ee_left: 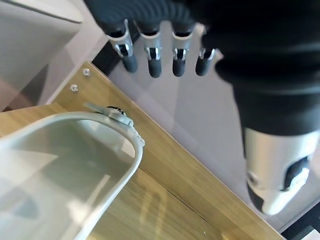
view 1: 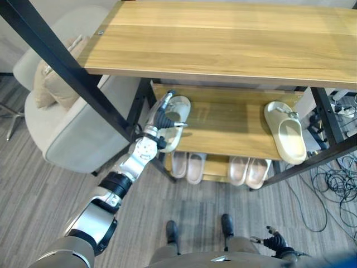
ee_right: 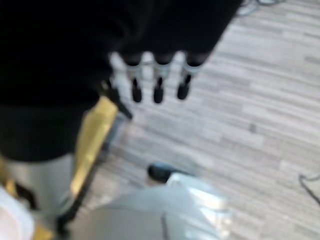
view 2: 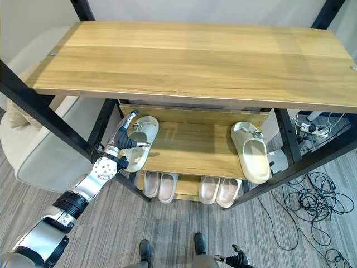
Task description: Arrange the slippers neatly on the shoe rack.
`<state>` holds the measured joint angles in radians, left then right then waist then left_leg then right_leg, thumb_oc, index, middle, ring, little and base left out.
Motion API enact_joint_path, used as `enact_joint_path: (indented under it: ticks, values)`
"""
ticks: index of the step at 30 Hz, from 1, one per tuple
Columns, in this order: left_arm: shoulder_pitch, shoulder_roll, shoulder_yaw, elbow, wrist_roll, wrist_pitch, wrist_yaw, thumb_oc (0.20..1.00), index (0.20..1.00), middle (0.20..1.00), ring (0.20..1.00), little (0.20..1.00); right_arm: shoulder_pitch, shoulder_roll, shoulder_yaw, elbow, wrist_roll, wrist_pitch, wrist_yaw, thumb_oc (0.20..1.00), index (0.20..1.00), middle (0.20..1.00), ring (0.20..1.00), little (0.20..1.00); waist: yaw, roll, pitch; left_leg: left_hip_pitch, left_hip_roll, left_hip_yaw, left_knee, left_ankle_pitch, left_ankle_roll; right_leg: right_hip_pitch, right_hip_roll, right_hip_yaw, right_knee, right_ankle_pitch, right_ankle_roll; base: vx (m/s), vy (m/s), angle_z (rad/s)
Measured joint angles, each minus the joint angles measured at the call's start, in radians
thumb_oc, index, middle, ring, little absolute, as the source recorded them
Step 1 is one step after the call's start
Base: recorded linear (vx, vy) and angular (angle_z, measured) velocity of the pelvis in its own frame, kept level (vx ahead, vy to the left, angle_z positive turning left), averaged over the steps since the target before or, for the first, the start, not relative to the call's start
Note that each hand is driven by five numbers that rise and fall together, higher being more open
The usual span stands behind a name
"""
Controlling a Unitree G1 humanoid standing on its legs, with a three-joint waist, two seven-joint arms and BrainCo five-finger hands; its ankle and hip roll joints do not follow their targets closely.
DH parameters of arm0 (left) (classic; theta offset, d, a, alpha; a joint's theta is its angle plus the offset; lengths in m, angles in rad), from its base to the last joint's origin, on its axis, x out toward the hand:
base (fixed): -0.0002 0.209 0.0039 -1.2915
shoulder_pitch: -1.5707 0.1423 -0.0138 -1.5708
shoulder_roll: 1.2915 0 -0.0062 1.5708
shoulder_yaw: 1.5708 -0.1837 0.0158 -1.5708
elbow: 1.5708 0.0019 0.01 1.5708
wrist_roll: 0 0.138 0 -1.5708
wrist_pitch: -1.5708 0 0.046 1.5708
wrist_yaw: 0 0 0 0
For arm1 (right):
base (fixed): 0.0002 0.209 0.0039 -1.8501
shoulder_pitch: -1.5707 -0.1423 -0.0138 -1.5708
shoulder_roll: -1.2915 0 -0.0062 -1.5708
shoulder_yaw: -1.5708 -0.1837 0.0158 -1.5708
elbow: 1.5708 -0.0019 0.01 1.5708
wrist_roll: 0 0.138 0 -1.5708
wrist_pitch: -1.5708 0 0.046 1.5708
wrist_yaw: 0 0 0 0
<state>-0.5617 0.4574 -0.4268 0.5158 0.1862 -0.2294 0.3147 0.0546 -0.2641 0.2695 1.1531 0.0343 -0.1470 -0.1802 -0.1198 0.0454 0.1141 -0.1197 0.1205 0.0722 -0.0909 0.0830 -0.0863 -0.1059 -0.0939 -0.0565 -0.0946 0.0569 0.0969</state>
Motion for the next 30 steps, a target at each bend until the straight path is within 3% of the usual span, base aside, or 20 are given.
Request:
enact_joint_path:
  ticks: [14,20,26,30]
  values:
    - [-0.057,0.01,-0.016,0.108,0.083,0.03,0.026,1.0,1.0,1.0,1.0,1.0,-0.011,-0.002,0.014,0.008,-0.001,0.001,-0.001,1.0,1.0,1.0,1.0,1.0,-0.008,-0.006,-0.022,-0.043,0.001,0.002,0.0,0.008,0.0,-0.049,0.002,0.006,0.004,0.011,-0.002,0.0,-0.003,-0.02]
    - [-0.121,0.042,-0.057,0.159,0.181,0.057,0.087,1.0,1.0,1.0,1.0,1.0,-0.031,-0.005,0.014,0.013,-0.002,0.0,-0.017,1.0,1.0,1.0,1.0,1.0,-0.022,-0.032,-0.034,-0.079,0.002,0.005,0.0,0.012,0.0,-0.09,0.004,0.015,0.004,0.018,-0.003,0.0,-0.003,-0.03]
    - [-0.19,0.096,-0.159,0.217,0.289,0.093,0.121,1.0,1.0,1.0,1.0,1.0,-0.063,-0.025,0.021,0.01,-0.02,-0.002,-0.03,1.0,1.0,1.0,1.0,1.0,-0.029,-0.037,-0.033,-0.112,0.003,0.023,0.0,0.014,0.001,-0.13,0.005,0.026,0.004,0.025,-0.001,-0.01,0.003,-0.06]
    - [-0.224,0.112,-0.174,0.225,0.342,0.114,0.13,1.0,1.0,1.0,1.0,1.0,-0.069,-0.028,0.03,-0.001,-0.02,-0.015,-0.045,1.0,1.0,1.0,1.0,1.0,-0.03,-0.042,-0.017,-0.119,0.004,0.028,0.0,0.014,0.001,-0.141,0.006,0.033,0.004,0.027,0.0,-0.01,0.005,-0.05]
